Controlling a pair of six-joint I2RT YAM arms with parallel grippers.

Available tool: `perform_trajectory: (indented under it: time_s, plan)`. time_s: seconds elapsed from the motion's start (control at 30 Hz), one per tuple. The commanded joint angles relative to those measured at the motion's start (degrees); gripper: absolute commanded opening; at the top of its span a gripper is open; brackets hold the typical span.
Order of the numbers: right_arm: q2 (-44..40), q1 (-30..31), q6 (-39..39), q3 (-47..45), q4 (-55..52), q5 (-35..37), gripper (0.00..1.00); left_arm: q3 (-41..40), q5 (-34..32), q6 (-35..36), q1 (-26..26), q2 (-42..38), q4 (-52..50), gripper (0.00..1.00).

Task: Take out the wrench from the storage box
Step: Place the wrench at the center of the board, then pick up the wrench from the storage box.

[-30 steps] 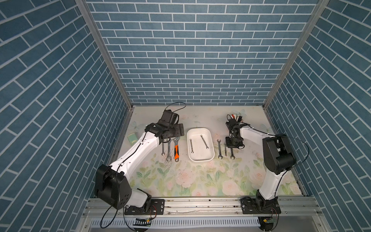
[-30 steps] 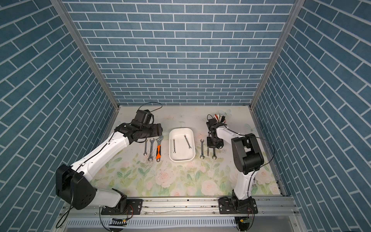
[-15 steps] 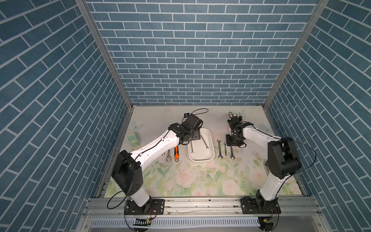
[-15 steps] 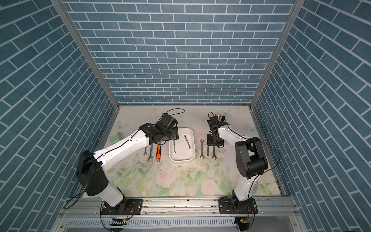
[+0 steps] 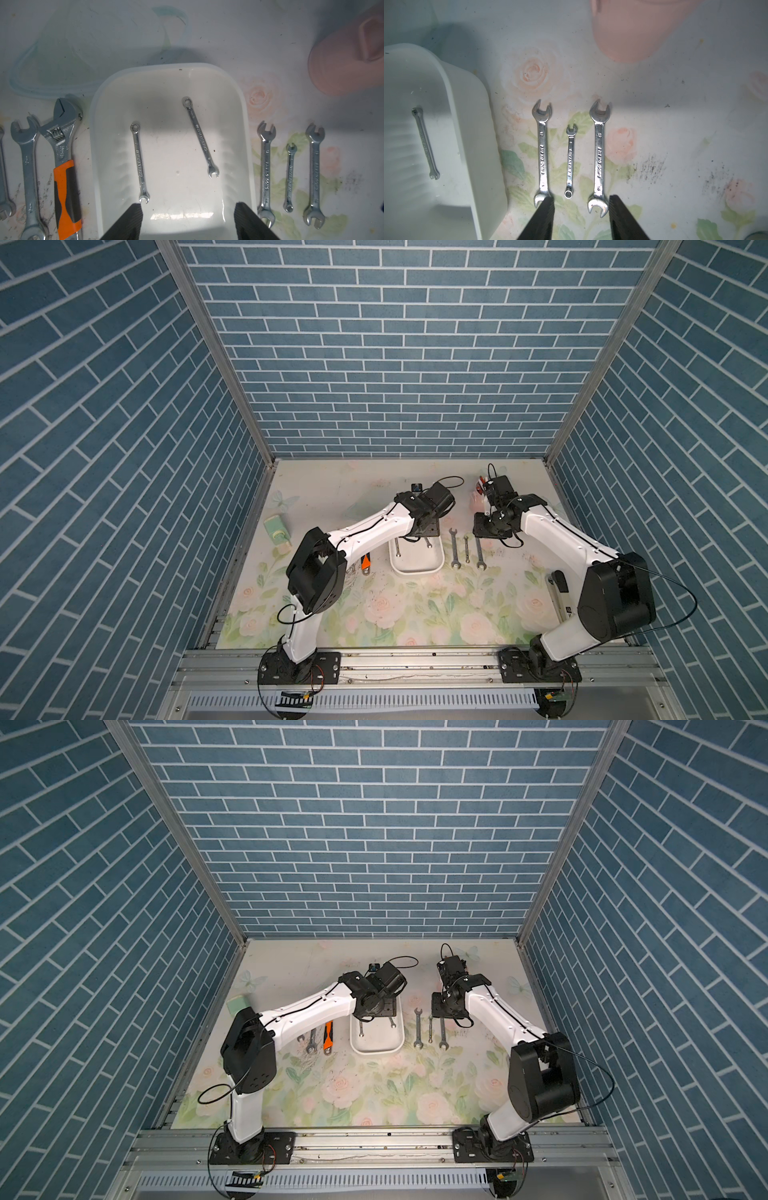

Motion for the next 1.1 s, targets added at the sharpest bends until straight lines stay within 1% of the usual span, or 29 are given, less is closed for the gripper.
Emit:
perform_trajectory:
  time_s: [0.0, 0.1, 0.23, 0.33, 0.47, 0.6, 0.67, 0.8, 0.9, 1.07]
  plan:
    - [-1.57, -0.34, 1.62, -1.07, -1.99, -0.45, 0.46, 3.60, -0.33, 0.90, 0.60, 4.15, -5.93, 0.73]
    - [-2.04, -0.31, 1.74, -1.80, -1.80, -1.13, 0.47, 4.98, -0.20, 1.26, 1.13, 7.23, -7.19, 0.70]
    - [-2.95, -0.29, 2.09, -2.91, -1.14, -1.86, 0.47, 6.45, 0.69, 1.96, 2.32, 11.17, -8.95, 0.64]
    - [-3.25, -0.24, 2.18, -3.36, -1.02, -1.84, 0.47, 6.87, -0.25, 1.96, 3.30, 12.97, -10.16, 0.62]
    - [-3.25, -0.31, 2.26, -3.50, -1.00, -1.92, 0.47, 5.08, 0.86, 1.71, 4.84, 13.06, -8.02, 0.64]
    - [-3.34, -0.31, 2.25, -3.54, -0.89, -2.19, 0.47, 4.32, 2.15, 1.85, 6.10, 13.37, -6.48, 0.72]
    - [-3.43, -0.31, 2.27, -3.63, -0.96, -2.15, 0.47, 3.90, 3.70, 2.25, 6.57, 13.50, -5.40, 0.75]
    - [-3.60, -0.31, 2.44, -3.63, -1.02, -2.28, 0.47, 2.36, 5.78, 2.16, 7.20, 13.82, -3.61, 0.75]
    - [-3.71, -0.32, 2.53, -3.49, -1.02, -2.28, 0.47, 0.79, 8.91, 2.35, 7.27, 13.89, -1.27, 0.75]
    - [-3.87, -0.27, 2.53, -3.45, -0.96, -2.37, 0.47, -0.83, 11.38, 2.39, 7.29, 13.84, 0.83, 0.74]
